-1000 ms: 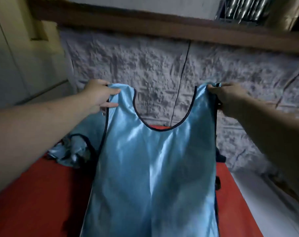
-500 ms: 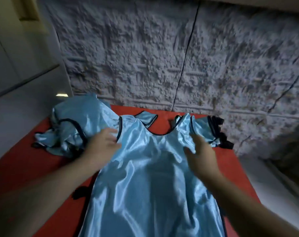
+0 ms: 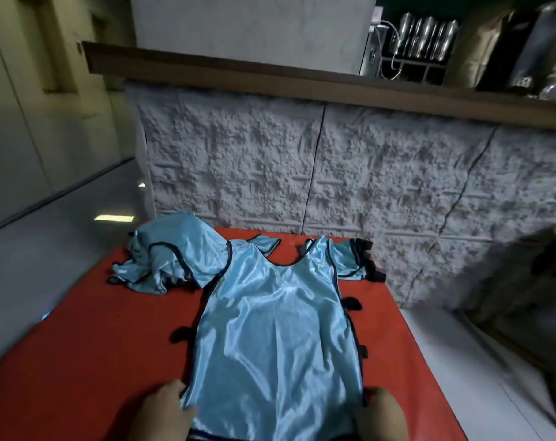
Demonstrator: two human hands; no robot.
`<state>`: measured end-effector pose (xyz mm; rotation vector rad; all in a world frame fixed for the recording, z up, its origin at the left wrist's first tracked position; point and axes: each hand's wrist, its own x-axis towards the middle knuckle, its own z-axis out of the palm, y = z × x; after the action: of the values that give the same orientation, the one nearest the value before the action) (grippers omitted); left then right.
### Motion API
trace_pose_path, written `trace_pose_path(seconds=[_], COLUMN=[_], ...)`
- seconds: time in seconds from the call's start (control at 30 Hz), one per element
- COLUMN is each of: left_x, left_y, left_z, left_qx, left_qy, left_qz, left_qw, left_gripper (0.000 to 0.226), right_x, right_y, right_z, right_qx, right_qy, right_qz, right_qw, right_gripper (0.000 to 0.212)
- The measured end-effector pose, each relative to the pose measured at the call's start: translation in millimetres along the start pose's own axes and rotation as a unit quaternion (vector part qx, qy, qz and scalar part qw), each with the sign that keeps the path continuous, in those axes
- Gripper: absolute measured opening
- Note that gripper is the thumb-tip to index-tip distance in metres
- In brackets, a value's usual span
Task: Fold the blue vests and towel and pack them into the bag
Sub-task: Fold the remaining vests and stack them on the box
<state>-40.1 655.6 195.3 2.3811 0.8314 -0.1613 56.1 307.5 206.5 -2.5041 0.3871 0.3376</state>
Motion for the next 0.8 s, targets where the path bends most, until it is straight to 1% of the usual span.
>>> trace_pose_path(seconds=[0.03, 0.13, 0.2, 0.23, 0.27, 0.3, 0.33, 0.4, 0.47, 0.5, 0.57, 0.67, 0.73, 0.8], left_x=[-4, -3, 1, 3, 4, 3, 3, 4, 6, 8, 10, 10, 8, 8], left_y=[3, 4, 5, 2, 3, 3, 4, 6, 6, 5, 3, 0, 0, -2], left_z=[-1, -2, -3, -3, -3, -3, -3, -3, -2, -2, 0, 5, 6, 6], left_qx=[-0.032, -0.141, -0.223, -0.276, -0.327, -0.376, -0.411, -0.456, -0.479, -0.483, -0.473, -0.441, -0.436, -0.435], left_qy=[0.004, -0.013, -0.011, -0.02, -0.036, -0.059, -0.083, -0.112, -0.121, -0.119, -0.107, -0.074, -0.072, -0.074], left_qz=[0.0, -0.045, -0.073, -0.086, -0.097, -0.11, -0.125, -0.159, -0.181, -0.186, -0.181, -0.165, -0.151, -0.14], left_qw=[0.999, 0.989, 0.972, 0.957, 0.939, 0.918, 0.899, 0.869, 0.851, 0.848, 0.856, 0.879, 0.884, 0.886], left_gripper=[0.024, 0.016, 0.011, 0.009, 0.012, 0.015, 0.015, 0.011, 0.009, 0.008, 0.009, 0.016, 0.017, 0.021], right_x=[1, -3, -3, -1, 1, 3, 6, 8, 6, 5, 3, 4, 6, 5], right_y=[5, 6, -3, -6, -8, -8, -6, -3, 1, 3, 4, 4, 3, 0], right_z=[4, 9, 5, 5, 2, 1, 0, -2, -5, -7, -9, -10, -10, -12], right_qx=[-0.004, -0.015, 0.012, 0.035, 0.084, 0.157, 0.235, 0.363, 0.413, 0.426, 0.456, 0.471, 0.48, 0.485], right_qy=[0.008, 0.02, 0.042, 0.052, 0.058, 0.053, 0.038, -0.023, -0.079, -0.099, -0.137, -0.154, -0.176, -0.195], right_qz=[-0.005, 0.007, -0.009, -0.012, -0.011, -0.007, 0.003, 0.035, 0.048, 0.05, 0.055, 0.091, 0.111, 0.113], right_qw=[1.0, 1.0, 0.999, 0.998, 0.995, 0.986, 0.971, 0.931, 0.906, 0.898, 0.877, 0.864, 0.852, 0.845], right_gripper=[0.02, 0.032, 0.036, 0.035, 0.034, 0.03, 0.024, 0.013, 0.011, 0.011, 0.013, 0.025, 0.03, 0.031])
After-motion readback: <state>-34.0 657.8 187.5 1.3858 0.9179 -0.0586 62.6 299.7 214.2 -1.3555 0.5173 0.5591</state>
